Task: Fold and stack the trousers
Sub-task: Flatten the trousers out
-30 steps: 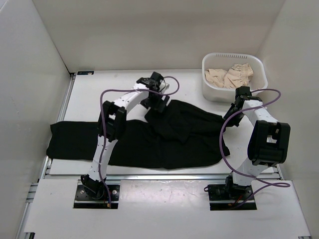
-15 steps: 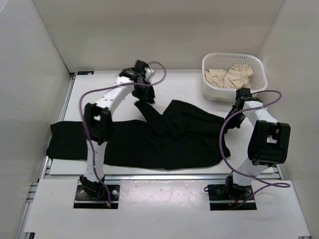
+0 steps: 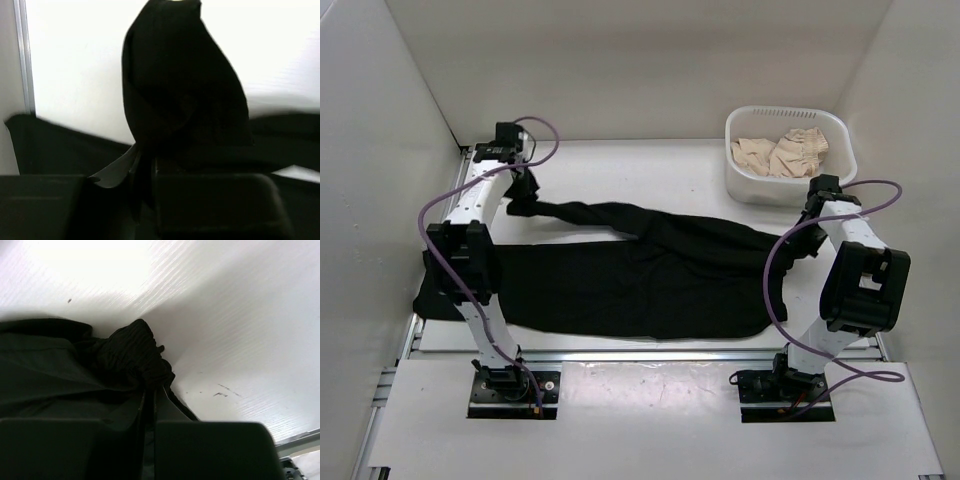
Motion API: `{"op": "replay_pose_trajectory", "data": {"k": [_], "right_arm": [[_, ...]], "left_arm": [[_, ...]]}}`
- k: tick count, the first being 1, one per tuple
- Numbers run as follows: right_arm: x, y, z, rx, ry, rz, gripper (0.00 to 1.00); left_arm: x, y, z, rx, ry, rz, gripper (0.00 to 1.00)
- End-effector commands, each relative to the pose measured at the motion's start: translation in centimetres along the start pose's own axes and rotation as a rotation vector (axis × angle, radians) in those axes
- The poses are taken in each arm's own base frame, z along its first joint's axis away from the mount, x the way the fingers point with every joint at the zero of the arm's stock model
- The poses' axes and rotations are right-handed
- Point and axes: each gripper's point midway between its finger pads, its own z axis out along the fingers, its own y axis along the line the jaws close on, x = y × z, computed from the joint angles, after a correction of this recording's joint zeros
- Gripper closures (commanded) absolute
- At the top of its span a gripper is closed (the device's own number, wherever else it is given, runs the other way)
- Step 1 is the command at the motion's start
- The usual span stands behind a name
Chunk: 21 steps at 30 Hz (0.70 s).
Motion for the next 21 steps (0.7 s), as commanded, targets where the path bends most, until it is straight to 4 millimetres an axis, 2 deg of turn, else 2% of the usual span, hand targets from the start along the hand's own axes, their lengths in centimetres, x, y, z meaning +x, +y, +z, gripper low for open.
{"op": "replay_pose_trajectory", "data": {"k": [1,3,4,6,7,8,10,11,12,15,16,17,18,19,20,21], "right_arm": [[-2.2,-1.9,-1.6,0.026,-0.052,0.011,1.00],[-2.8,-2.2,-2.1,0.012,-0.066,0.022,1.00],[-3.1,-1.9,-2.3,0.000,-0.071,0.022,1.00],[-2.9,-1.6,-2.3,-0.021,-0.063,0.013,1.00],[-2.9,-1.6,-2.3,-0.022,-0.063,0.012,1.00],[-2.9,-1.4,-2.3,-0.032,-0.059,0.012,1.00],[-2.9,-1.4,-2.3,-0.032,-0.059,0.012,1.00],[-2.8,-1.4,-2.0,-0.028,-0.049,0.011,1.00],[-2.6,-1.3,-1.7,-0.034,-0.037,0.011,1.00],[-2.3,-1.1,-1.2,-0.039,-0.015,0.010,1.00],[-2.5,-0.7,-1.2,-0.056,-0.020,0.019,1.00],[-2.3,-0.5,-1.0,-0.065,-0.005,0.018,1.00],[-2.5,-0.4,-0.9,-0.069,-0.014,0.019,1.00],[-2.1,-0.4,-0.8,-0.074,-0.003,0.018,1.00],[-2.0,-0.4,-0.5,-0.070,0.007,0.018,1.00],[-2.0,-0.4,-0.5,-0.070,0.007,0.018,1.00]], "left_arm": [[-0.1,5.5,0.7,-0.088,-0.017,-0.100,0.77],[1.0,6.4,1.3,-0.065,0.010,-0.127,0.70],[2.6,6.2,2.1,-0.030,0.050,-0.137,0.66],[3.6,5.8,1.1,-0.004,0.053,-0.137,0.56],[4.5,6.2,1.0,-0.009,0.067,-0.144,0.43],[5.9,5.7,1.1,0.007,0.098,-0.139,0.29],[5.9,6.7,0.3,0.001,0.079,-0.164,0.16],[6.1,6.5,0.2,0.015,0.089,-0.164,0.10],[5.3,7.2,-0.4,0.015,0.060,-0.181,0.00],[2.8,8.1,-0.5,0.004,0.010,-0.196,0.00],[2.8,8.0,1.0,0.006,0.034,-0.193,0.00],[1.1,8.3,1.2,0.004,0.006,-0.197,0.00],[0.6,8.3,2.0,0.004,0.007,-0.197,0.00],[0.3,7.6,2.7,0.019,0.018,-0.188,0.00],[0.8,6.1,4.8,0.045,0.070,-0.166,0.00],[-1.1,5.4,4.8,0.080,0.043,-0.161,0.00]]}}
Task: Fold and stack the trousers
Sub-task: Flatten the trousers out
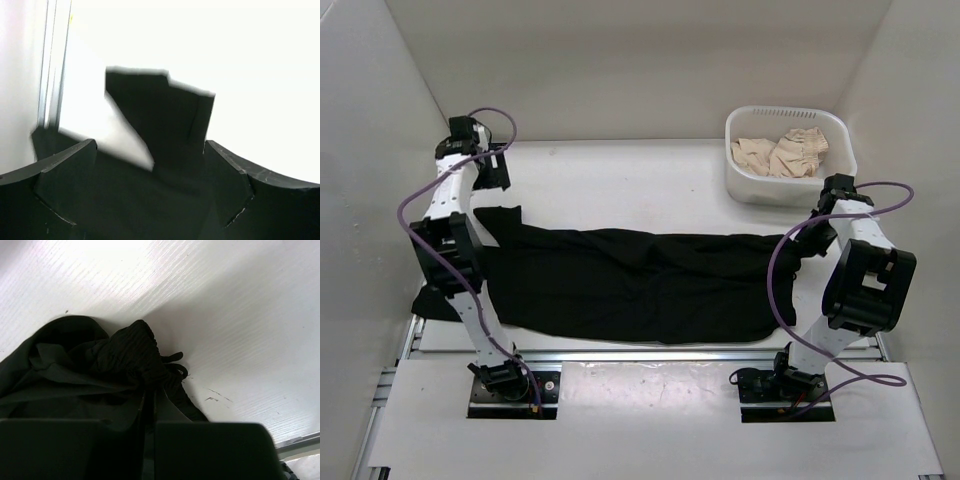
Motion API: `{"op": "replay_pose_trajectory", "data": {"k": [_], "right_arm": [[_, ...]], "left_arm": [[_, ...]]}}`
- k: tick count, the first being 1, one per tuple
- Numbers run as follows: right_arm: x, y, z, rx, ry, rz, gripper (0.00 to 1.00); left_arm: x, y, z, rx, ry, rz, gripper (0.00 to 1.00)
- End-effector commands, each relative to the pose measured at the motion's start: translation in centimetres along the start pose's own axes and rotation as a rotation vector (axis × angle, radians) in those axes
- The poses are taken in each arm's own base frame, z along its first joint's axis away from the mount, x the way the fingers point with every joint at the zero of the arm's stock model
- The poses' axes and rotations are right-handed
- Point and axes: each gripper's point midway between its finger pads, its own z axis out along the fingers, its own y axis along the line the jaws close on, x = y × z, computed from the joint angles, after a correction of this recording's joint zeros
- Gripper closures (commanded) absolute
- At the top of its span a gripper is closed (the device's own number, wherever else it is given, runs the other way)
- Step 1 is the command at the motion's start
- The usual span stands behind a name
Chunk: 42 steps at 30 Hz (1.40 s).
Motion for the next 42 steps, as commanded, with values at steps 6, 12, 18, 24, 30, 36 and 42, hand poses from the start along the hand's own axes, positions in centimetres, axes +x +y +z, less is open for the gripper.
{"op": "replay_pose_trajectory", "data": {"k": [6,12,18,24,30,36,42], "right_arm": [[0.2,0.5,0.3,-0.025,0.022,-0.010,1.00],[0.7,0.4,0.7,-0.021,0.032,-0.001,1.00],[0.2,0.5,0.5,-0.026,0.019,-0.001,1.00],[-0.3,0.8,0.0,-0.031,0.008,-0.001,1.00],[-0.6,1.0,-0.2,-0.043,0.003,-0.001,1.00],[-0.5,1.2,-0.2,-0.052,0.006,-0.001,1.00],[-0.5,1.2,-0.2,-0.052,0.006,-0.001,1.00]], "left_arm": [[1.0,-6.5,6.1,0.128,0.145,0.085,0.00],[5.7,-5.3,8.4,0.048,0.289,0.113,0.04],[8.7,-4.0,10.9,-0.047,0.375,0.145,0.63],[0.1,-2.8,7.1,-0.066,0.146,0.089,0.86],[-12.8,1.0,-6.2,0.001,-0.320,-0.047,0.86],[-8.9,1.0,-9.1,0.047,-0.285,-0.043,0.86],[-1.1,6.5,-5.4,-0.023,-0.102,-0.135,0.86]]}}
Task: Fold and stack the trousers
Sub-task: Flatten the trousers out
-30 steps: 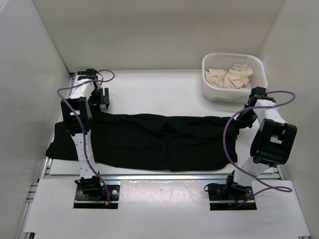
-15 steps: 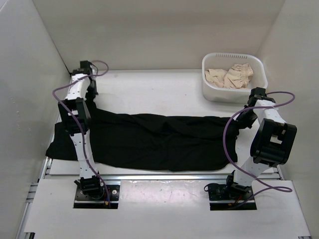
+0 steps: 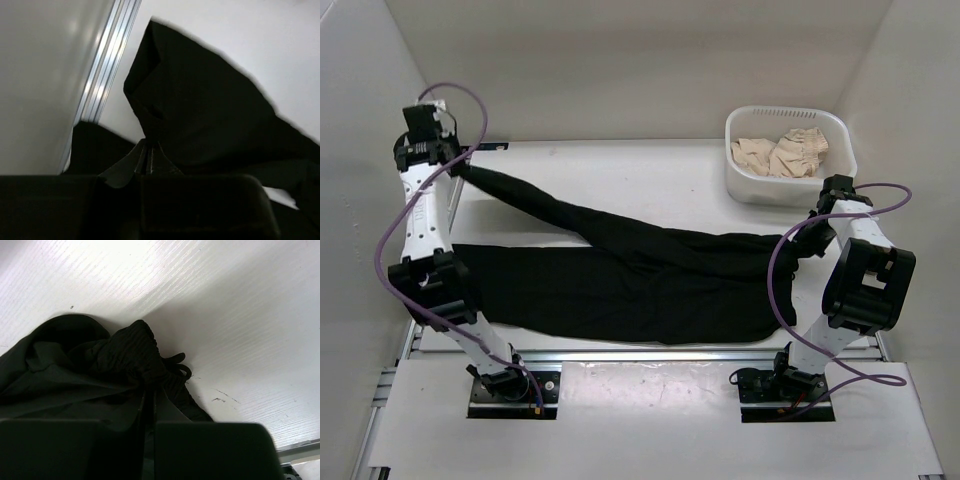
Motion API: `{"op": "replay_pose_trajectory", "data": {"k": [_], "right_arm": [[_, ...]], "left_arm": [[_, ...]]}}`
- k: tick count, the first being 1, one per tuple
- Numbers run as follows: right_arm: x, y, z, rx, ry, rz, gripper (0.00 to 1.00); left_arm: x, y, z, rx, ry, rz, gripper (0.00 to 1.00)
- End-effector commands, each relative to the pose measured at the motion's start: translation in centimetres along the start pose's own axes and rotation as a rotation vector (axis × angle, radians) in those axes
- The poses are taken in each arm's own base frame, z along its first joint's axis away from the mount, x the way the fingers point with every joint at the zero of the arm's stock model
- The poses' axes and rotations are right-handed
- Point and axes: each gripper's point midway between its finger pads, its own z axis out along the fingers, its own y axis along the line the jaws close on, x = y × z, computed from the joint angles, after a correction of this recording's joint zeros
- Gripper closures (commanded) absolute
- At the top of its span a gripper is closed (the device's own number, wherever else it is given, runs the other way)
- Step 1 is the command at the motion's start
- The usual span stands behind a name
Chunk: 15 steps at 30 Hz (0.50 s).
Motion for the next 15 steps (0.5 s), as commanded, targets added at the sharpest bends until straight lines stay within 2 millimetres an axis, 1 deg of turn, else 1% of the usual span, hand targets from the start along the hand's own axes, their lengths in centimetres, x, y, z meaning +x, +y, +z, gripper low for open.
{"op": "replay_pose_trajectory", "data": {"k": [1,2,3,4,5,6,7,8,9,10,11,12,13,14,15], "right_arm": [[-1.0,0.7,-0.6,-0.022,-0.020,-0.003,1.00],[-0.9,0.6,-0.3,-0.018,-0.012,-0.003,1.00],[-1.4,0.5,-0.5,-0.020,-0.022,0.006,1.00],[-1.3,0.5,-0.3,-0.017,-0.014,0.006,1.00],[-1.3,0.5,-0.3,-0.017,-0.014,0.006,1.00],[-1.6,0.6,-0.5,-0.021,-0.024,0.006,1.00],[-1.6,0.6,-0.5,-0.021,-0.024,0.006,1.00],[-1.6,0.6,-0.5,-0.021,-0.024,0.006,1.00],[-1.6,0.6,-0.5,-0.021,-0.024,0.006,1.00],[-1.6,0.6,-0.5,-0.021,-0.024,0.006,1.00],[-1.6,0.6,-0.5,-0.021,-0.024,0.006,1.00],[-1.5,0.6,-0.2,-0.017,-0.016,0.006,1.00],[-1.5,0.6,-0.2,-0.017,-0.015,0.006,1.00],[-1.5,0.6,-0.2,-0.017,-0.015,0.006,1.00],[-1.8,0.7,-0.1,-0.018,-0.017,0.006,1.00]], "left_arm": [[8.2,3.9,3.7,-0.063,0.233,-0.049,0.86],[9.9,4.4,4.3,-0.079,0.278,-0.054,0.86],[10.7,4.8,4.7,-0.085,0.300,-0.059,0.86],[11.1,5.4,4.8,-0.094,0.306,-0.069,0.86],[12.3,5.7,4.9,-0.099,0.333,-0.075,0.86],[12.7,5.5,5.1,-0.090,0.336,-0.077,0.86],[13.4,6.2,5.2,-0.100,0.352,-0.089,0.86],[15.0,6.3,5.2,-0.094,0.391,-0.101,0.86],[16.0,6.2,5.3,-0.092,0.414,-0.101,0.86],[17.1,6.9,5.2,-0.117,0.441,-0.103,0.86],[19.1,7.7,5.4,-0.155,0.487,-0.100,0.86],[20.4,7.8,5.9,-0.166,0.524,-0.095,0.75],[20.9,8.4,6.1,-0.181,0.540,-0.102,0.66],[21.2,8.5,6.3,-0.189,0.551,-0.099,0.58],[21.2,8.7,6.2,-0.198,0.552,-0.097,0.43]]}}
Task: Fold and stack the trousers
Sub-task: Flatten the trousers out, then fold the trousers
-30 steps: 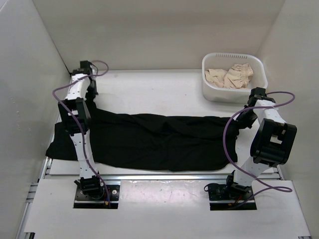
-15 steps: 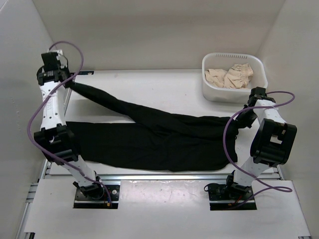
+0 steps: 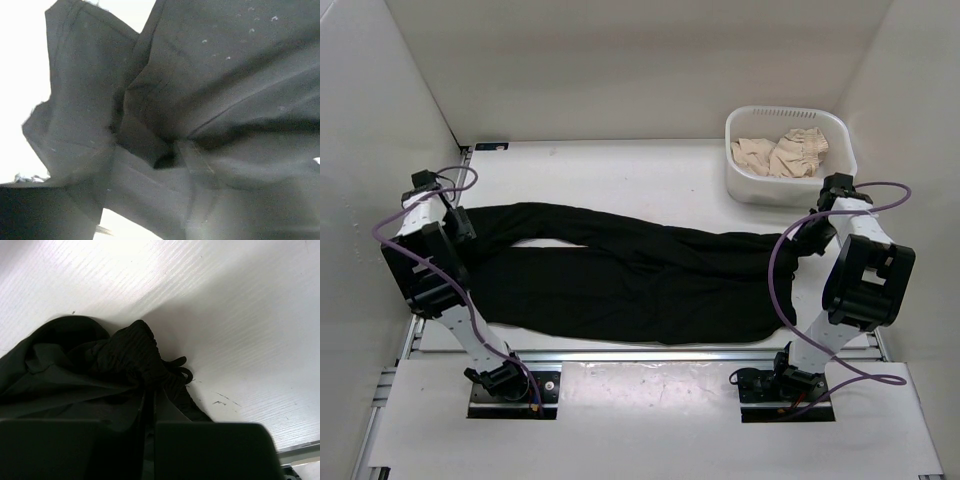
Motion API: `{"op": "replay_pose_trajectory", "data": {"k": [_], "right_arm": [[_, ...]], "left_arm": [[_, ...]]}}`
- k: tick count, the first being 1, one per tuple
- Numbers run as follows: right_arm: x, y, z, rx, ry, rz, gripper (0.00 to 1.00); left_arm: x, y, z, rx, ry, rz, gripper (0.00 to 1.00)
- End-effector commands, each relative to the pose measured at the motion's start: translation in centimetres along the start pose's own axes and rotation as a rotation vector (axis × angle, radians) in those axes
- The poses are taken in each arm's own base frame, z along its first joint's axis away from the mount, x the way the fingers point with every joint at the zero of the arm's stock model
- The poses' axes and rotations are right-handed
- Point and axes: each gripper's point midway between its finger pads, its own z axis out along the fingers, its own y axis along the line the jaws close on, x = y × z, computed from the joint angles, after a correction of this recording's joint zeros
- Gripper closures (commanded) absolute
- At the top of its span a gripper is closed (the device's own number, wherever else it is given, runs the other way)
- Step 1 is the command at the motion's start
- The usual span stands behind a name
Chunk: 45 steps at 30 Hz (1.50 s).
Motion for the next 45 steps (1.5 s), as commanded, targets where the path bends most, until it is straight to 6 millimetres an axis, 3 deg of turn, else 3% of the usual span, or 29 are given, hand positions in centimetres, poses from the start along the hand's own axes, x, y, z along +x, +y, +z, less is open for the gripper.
{"op": "replay_pose_trajectory", "data": {"k": [1,7,9,10,12,13,14,15,16,18,21,23,25,28,29,30,31,32,34,35,36,37,39,40,41,44,45], "right_arm": [[-1.4,0.6,-0.4,-0.019,-0.023,0.003,1.00],[-2.4,0.4,-0.8,0.003,-0.034,-0.030,1.00],[-2.5,0.4,-0.5,0.010,-0.017,-0.030,0.98],[-2.7,0.7,-0.8,0.001,-0.011,-0.042,0.83],[-2.8,0.9,-0.5,0.000,0.012,-0.042,0.52],[-2.8,0.9,-0.8,0.001,0.013,-0.042,0.32],[-3.2,1.2,-0.7,-0.010,0.011,-0.042,0.28],[-3.3,1.3,-1.0,-0.009,0.013,-0.042,0.24],[-3.5,1.3,-0.8,-0.009,0.014,-0.042,0.22],[-4.1,2.0,-1.0,-0.026,0.003,-0.018,0.20],[-5.3,3.0,-0.9,-0.061,-0.026,0.037,0.16],[-5.7,3.2,0.1,-0.051,-0.023,0.088,0.15],[-5.5,3.0,1.8,-0.024,0.012,0.119,0.13],[-4.5,3.6,3.4,-0.036,0.084,0.158,0.13],[-3.3,3.1,4.2,-0.018,0.120,0.161,0.12],[-2.9,2.9,4.4,-0.011,0.131,0.175,0.12],[-2.2,2.6,5.1,0.002,0.155,0.176,0.12],[-1.7,2.7,5.2,-0.003,0.174,0.187,0.12],[-0.5,2.4,5.7,-0.003,0.203,0.190,0.29],[-0.5,2.4,5.7,-0.004,0.203,0.181,0.40],[-0.2,2.0,5.9,0.016,0.205,0.180,0.64],[-0.2,1.8,6.0,0.024,0.200,0.168,0.76],[-0.9,2.0,5.7,0.015,0.184,0.155,0.97],[-1.4,2.1,5.6,0.007,0.172,0.141,1.00],[-2.5,2.4,4.7,0.000,0.138,0.129,1.00],[-4.6,2.7,2.2,-0.008,0.066,0.084,1.00],[-6.3,3.1,0.8,-0.016,0.012,0.068,1.00]], "left_arm": [[-0.7,1.2,-0.2,-0.047,-0.025,-0.015,0.24],[-6.1,-3.2,-5.2,0.066,-0.182,0.048,0.02],[-8.2,-4.4,-5.8,0.061,-0.227,0.073,0.00],[-8.4,-4.6,-4.1,0.049,-0.196,0.076,0.00],[-9.9,-5.2,-2.9,0.010,-0.202,0.093,0.00],[-10.2,-5.3,-1.8,0.000,-0.189,0.095,0.00],[-9.6,-5.7,1.2,-0.004,-0.130,0.105,0.00],[-10.7,-5.3,1.8,-0.036,-0.143,0.101,0.00],[-10.3,-5.6,4.4,-0.049,-0.101,0.108,0.00],[-12.3,-5.4,5.0,-0.073,-0.135,0.100,0.00],[-13.1,-5.8,6.6,-0.073,-0.135,0.100,0.00],[-12.4,-5.9,8.4,-0.084,-0.103,0.107,0.00],[-12.1,-5.7,8.8,-0.098,-0.093,0.108,0.00],[-10.5,-5.7,10.3,-0.101,-0.048,0.118,0.00],[-10.1,-5.7,10.5,-0.102,-0.037,0.120,0.00],[-10.1,-5.7,10.5,-0.102,-0.037,0.120,0.02],[-9.6,-6.1,10.7,-0.077,-0.024,0.123,0.14],[-9.6,-6.4,10.8,-0.060,-0.023,0.123,0.22],[-8.9,-7.1,10.8,-0.018,-0.008,0.126,0.39],[-8.9,-7.1,10.8,-0.018,-0.008,0.126,0.62],[-8.9,-7.1,10.8,-0.018,-0.008,0.126,0.75],[-8.9,-7.1,10.8,-0.018,-0.008,0.126,0.86],[-9.2,-7.0,10.3,-0.017,-0.018,0.124,0.86],[-10.0,-6.8,9.7,-0.031,-0.042,0.120,0.86],[-10.8,-6.6,9.3,-0.039,-0.063,0.116,0.86],[-14.8,-6.1,4.9,-0.048,-0.199,0.088,0.86],[-16.2,-6.0,3.4,-0.045,-0.248,0.079,0.86]]}}
